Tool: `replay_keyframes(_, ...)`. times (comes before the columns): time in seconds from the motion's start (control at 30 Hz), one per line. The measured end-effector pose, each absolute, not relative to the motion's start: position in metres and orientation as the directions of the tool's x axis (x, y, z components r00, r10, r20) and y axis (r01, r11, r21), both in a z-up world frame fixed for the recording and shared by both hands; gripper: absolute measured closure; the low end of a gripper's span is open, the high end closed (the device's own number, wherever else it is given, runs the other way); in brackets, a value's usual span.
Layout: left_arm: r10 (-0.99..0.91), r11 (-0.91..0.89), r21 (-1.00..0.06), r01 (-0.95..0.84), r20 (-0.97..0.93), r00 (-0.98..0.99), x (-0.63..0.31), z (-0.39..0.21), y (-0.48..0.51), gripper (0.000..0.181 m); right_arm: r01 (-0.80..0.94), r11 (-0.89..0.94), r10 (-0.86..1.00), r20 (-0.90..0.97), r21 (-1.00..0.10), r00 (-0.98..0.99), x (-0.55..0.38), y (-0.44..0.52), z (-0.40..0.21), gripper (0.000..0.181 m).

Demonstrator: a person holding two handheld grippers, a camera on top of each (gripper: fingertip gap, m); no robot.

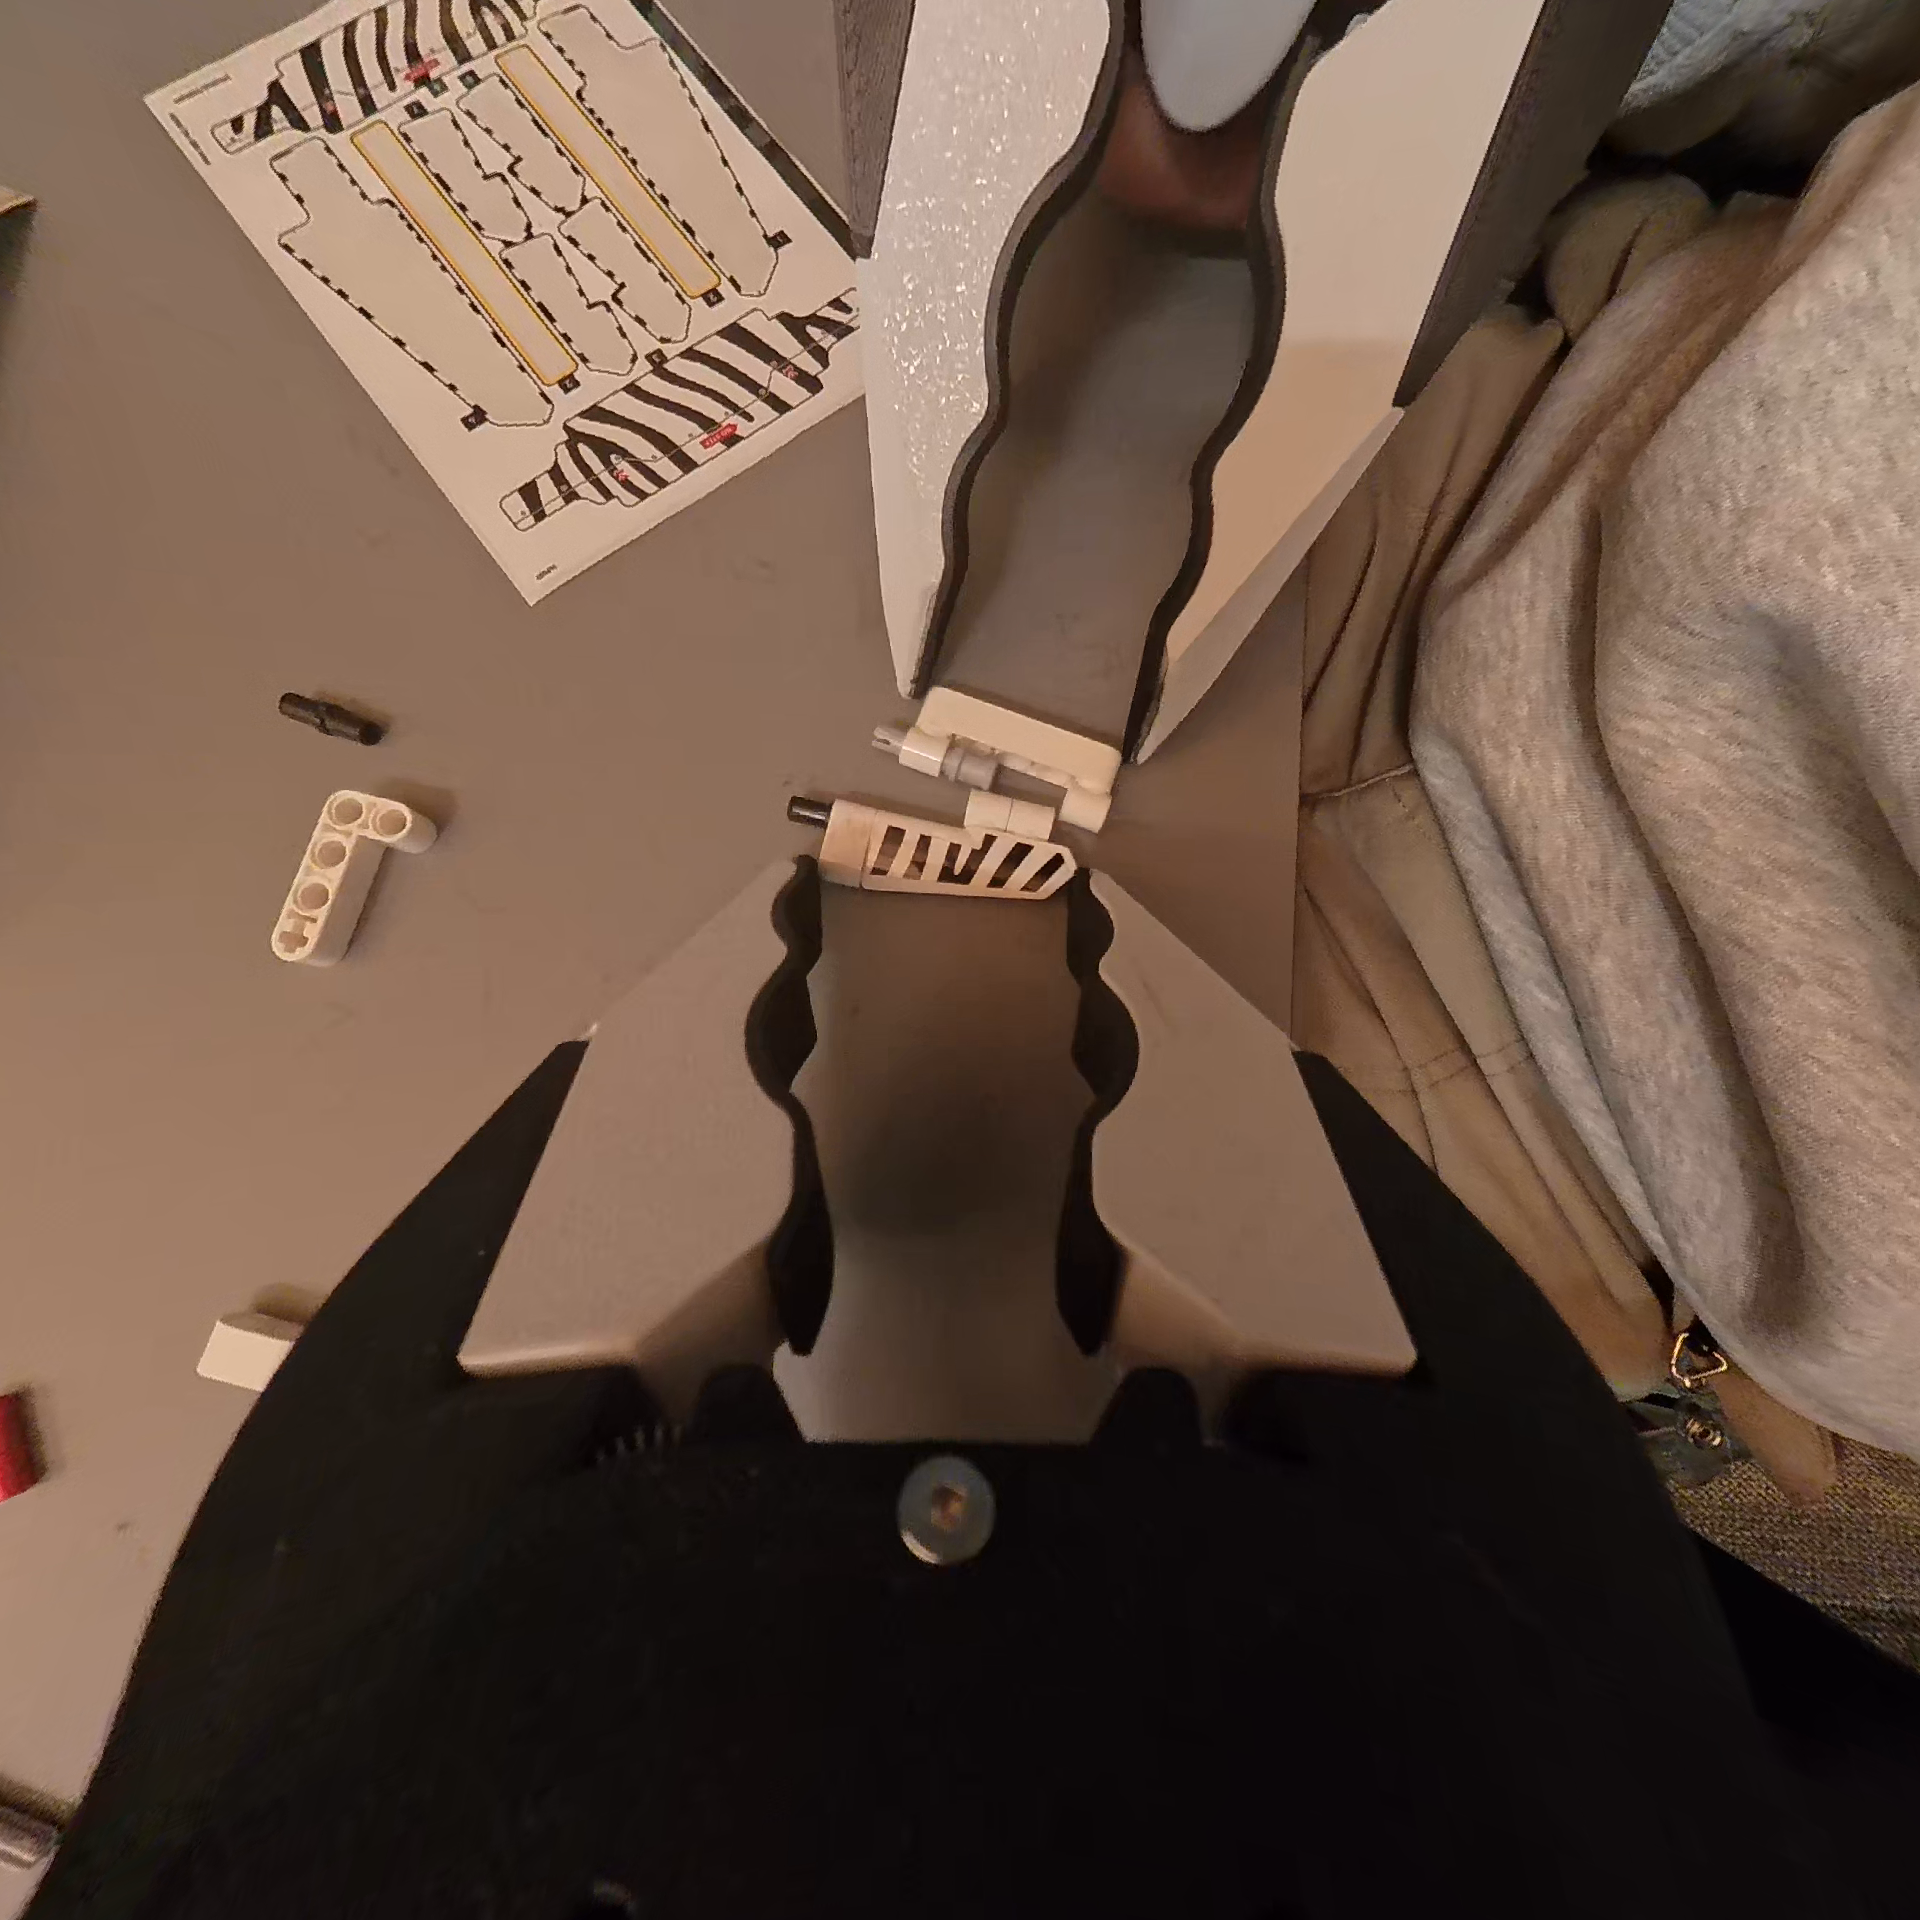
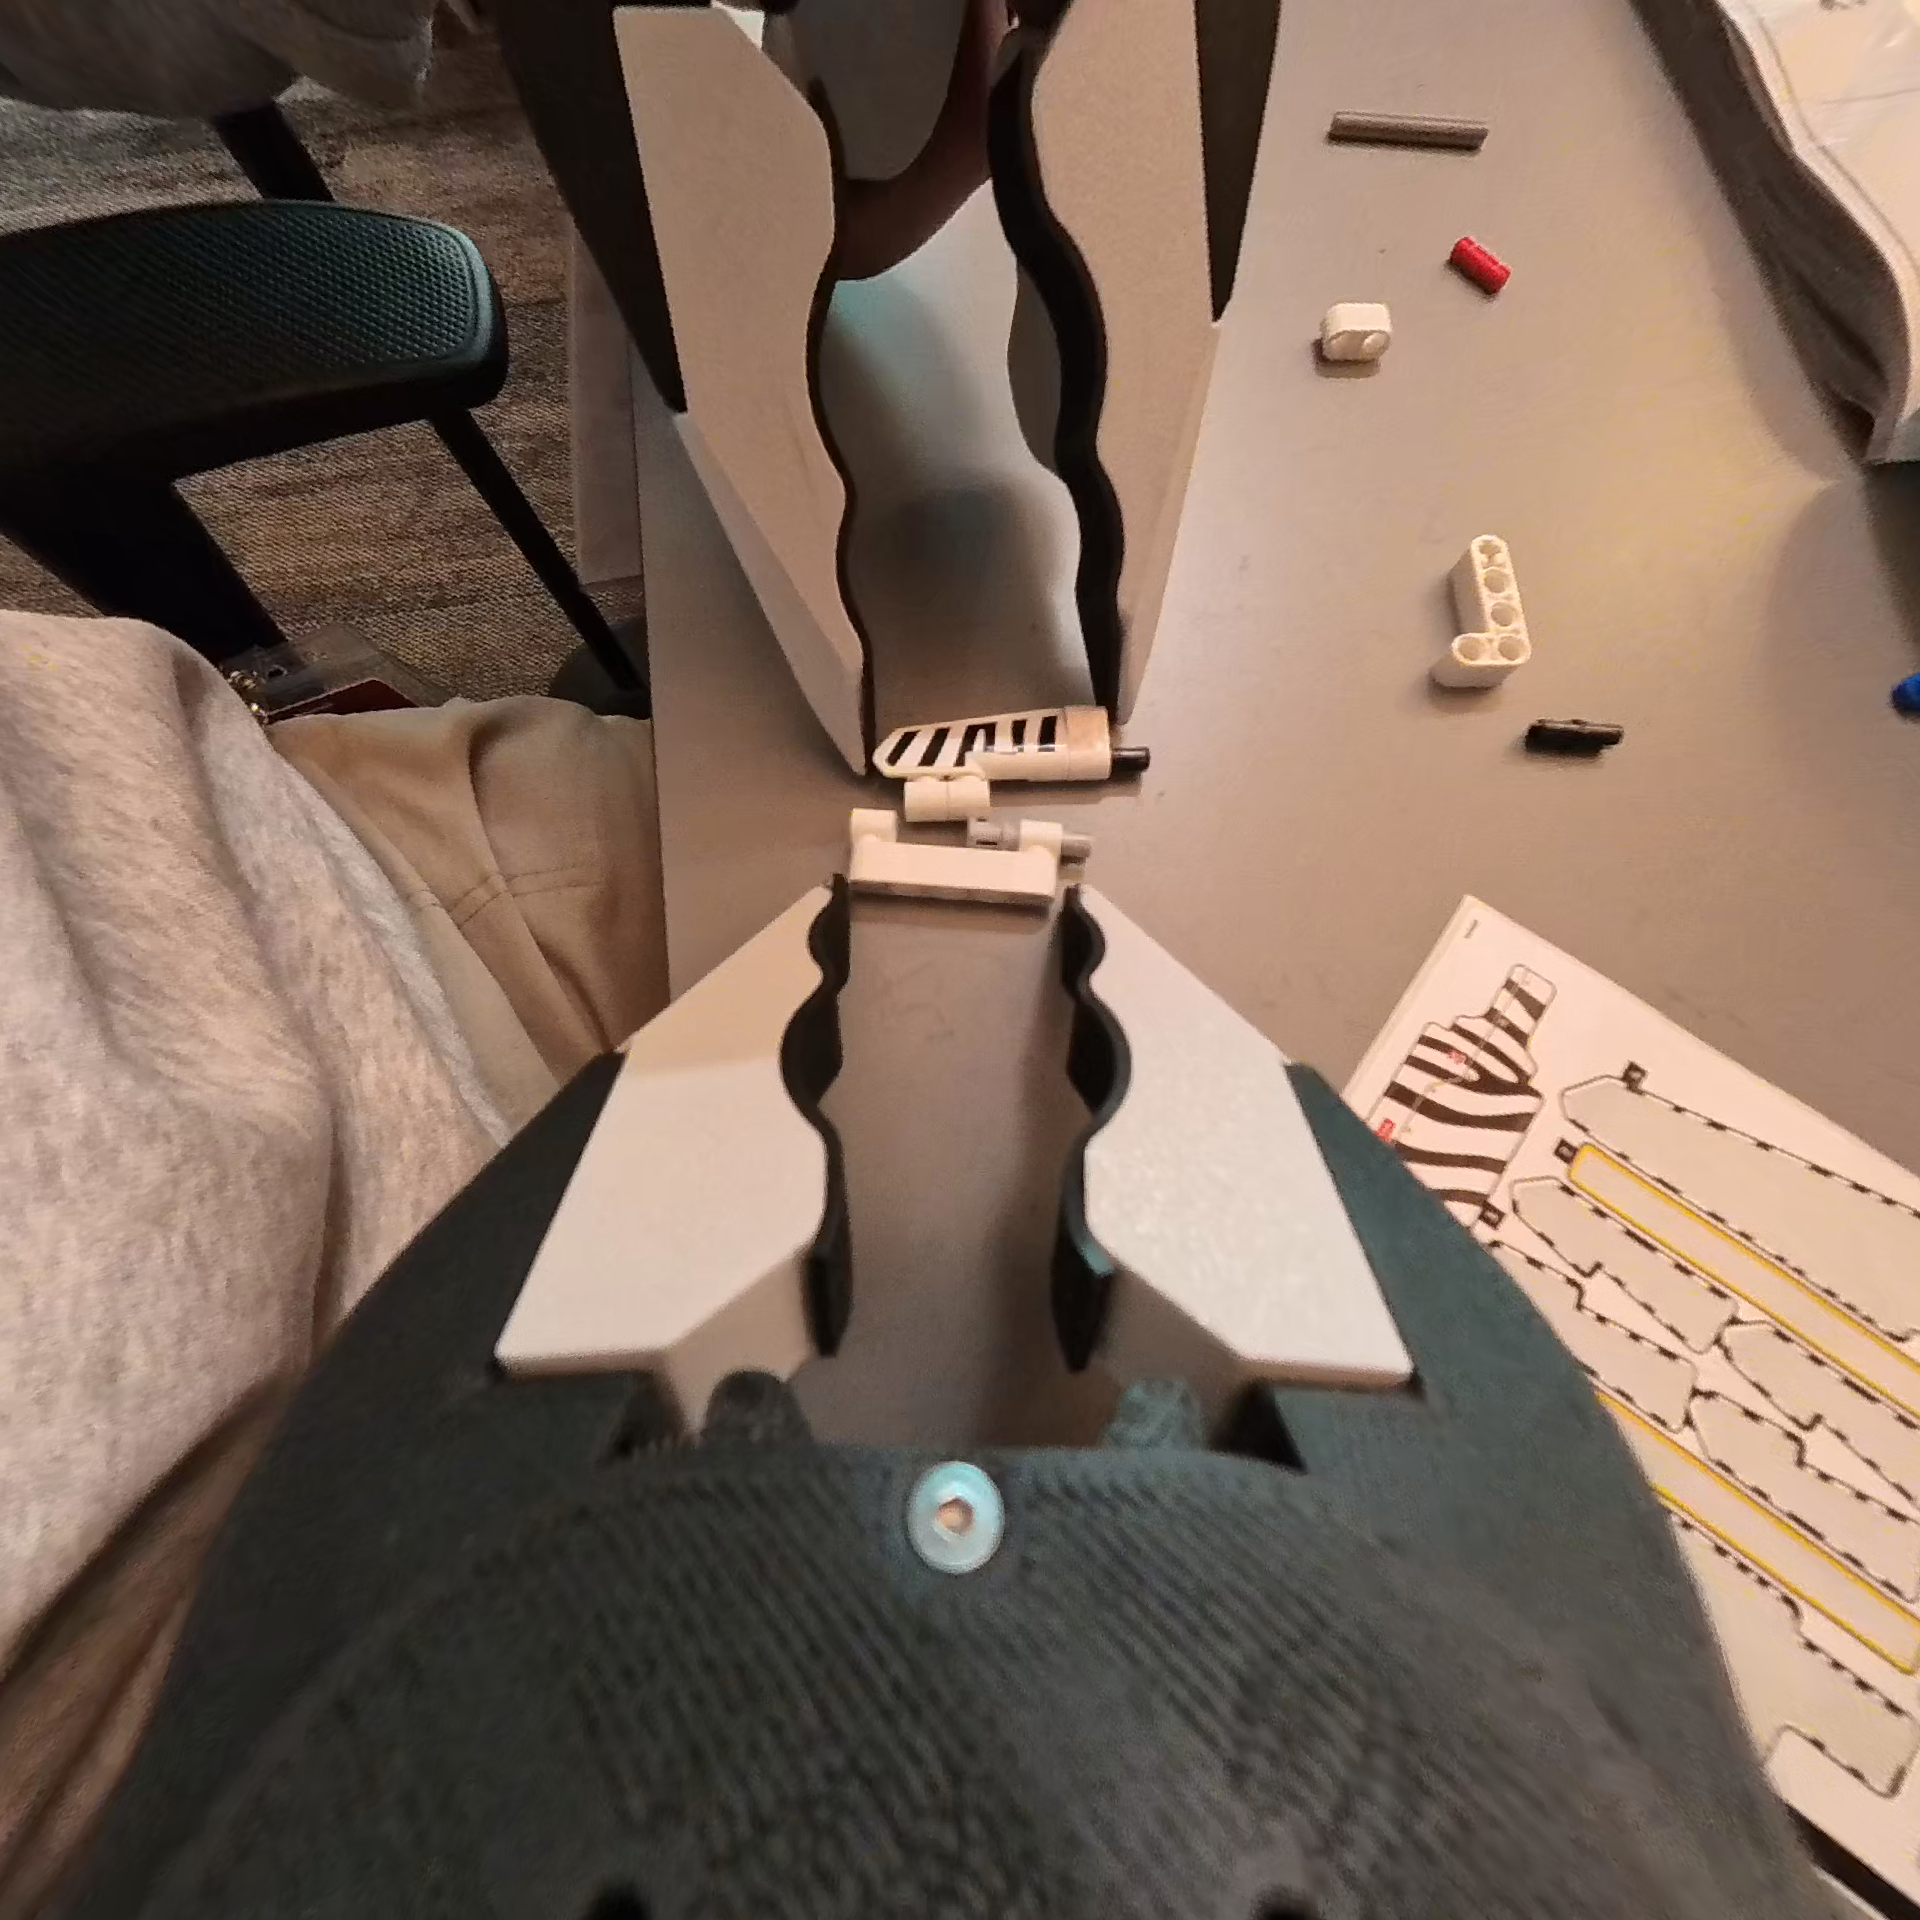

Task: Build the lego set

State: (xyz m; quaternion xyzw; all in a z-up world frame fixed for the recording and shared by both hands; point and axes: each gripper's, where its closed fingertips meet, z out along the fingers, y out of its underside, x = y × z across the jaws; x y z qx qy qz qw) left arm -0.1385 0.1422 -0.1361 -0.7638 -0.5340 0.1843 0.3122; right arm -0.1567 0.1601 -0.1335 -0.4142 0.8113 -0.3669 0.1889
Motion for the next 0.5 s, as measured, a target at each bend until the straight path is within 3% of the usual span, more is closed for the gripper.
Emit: replay_keyframes(0.5,0.926,-0.257,-0.649,0.716,0.047,0.375,-0.1381,-0.1359,0.1431,0.133,-0.534,0.387,-0.816,-0.009,-0.752,-0.578,-0.1585,0.157,-0.1332,0.151)
